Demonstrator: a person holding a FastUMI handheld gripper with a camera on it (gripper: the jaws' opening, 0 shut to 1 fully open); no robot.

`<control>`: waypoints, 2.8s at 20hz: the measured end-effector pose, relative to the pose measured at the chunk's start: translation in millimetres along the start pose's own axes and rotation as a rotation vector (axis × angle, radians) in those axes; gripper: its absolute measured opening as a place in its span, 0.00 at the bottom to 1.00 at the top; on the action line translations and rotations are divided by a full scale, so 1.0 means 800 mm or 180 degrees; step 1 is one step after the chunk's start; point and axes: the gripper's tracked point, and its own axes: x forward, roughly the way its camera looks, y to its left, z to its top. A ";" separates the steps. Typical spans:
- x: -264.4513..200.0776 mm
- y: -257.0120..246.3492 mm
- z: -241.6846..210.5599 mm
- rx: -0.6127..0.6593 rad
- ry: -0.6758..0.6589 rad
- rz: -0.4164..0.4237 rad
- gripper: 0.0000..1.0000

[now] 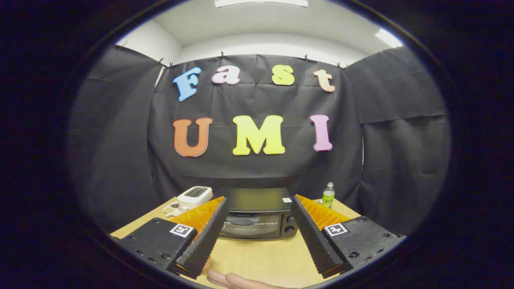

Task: Open the toaster oven, put the food inside, and close the toaster oven door.

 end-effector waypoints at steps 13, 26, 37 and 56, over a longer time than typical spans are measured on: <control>-0.017 -0.012 0.008 0.0136 -0.0032 0.0019 1.00; -0.012 0.016 0.017 0.0108 -0.0148 0.0074 1.00; 0.097 0.040 -0.034 -0.0062 -0.0123 0.0148 1.00; 0.277 0.065 -0.165 0.0105 0.0508 0.0252 1.00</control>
